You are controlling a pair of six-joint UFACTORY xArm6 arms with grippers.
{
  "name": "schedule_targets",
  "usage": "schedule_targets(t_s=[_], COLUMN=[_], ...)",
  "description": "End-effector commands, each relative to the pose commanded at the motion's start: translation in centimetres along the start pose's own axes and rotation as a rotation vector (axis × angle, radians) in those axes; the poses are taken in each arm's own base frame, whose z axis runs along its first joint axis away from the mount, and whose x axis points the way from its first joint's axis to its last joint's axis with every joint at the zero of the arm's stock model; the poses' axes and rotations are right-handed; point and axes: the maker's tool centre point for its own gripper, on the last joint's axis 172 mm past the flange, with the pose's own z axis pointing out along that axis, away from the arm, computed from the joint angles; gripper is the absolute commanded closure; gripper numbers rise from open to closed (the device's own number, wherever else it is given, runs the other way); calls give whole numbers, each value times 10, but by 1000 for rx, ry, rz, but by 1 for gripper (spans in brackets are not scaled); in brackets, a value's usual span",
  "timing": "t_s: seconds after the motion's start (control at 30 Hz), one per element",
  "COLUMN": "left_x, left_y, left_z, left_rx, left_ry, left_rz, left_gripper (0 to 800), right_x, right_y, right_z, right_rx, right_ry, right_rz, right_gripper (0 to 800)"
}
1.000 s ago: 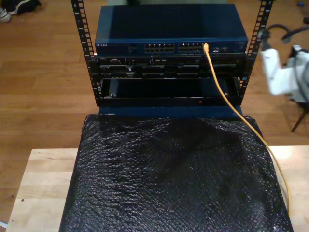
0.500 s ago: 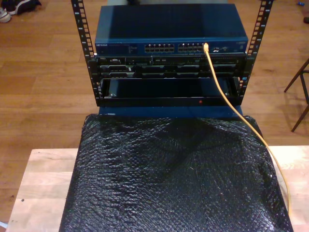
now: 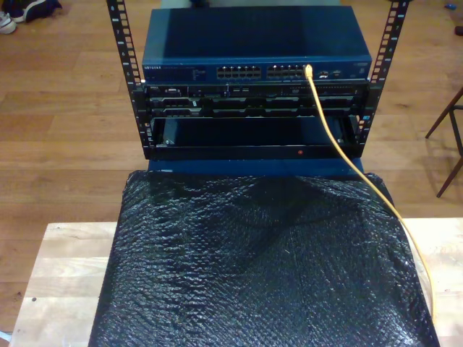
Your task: Grab the cable and plug it in
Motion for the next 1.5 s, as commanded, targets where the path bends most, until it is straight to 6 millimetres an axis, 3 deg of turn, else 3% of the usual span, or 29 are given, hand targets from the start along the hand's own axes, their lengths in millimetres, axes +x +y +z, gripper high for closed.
schedule_targets(t_s=[0.37, 0.5, 0.83, 1.03, 1.2, 1.5], left_x=[0, 0, 0, 0, 0, 0], left_y=[0, 0, 0, 0, 0, 0], left_z=[0, 0, 0, 0, 0, 0], left_rx=[0, 0, -1, -1, 0, 0], left_ry=[0, 0, 0, 0, 0, 0], left_rz=[0, 0, 1, 1, 0, 0], left_gripper=[0, 0, 0, 0, 0, 0], right_x=[23, 34, 89, 108, 112, 110], right_y=[-105, -129, -167, -178, -181, -183], right_z=[20, 32, 83, 105, 126, 142], right_rx=[38, 43, 51, 46, 47, 49], right_ry=[61, 83, 187, 207, 176, 136], right_rz=[26, 40, 70, 76, 80, 77], right_gripper=[2, 2, 2, 2, 2, 1])
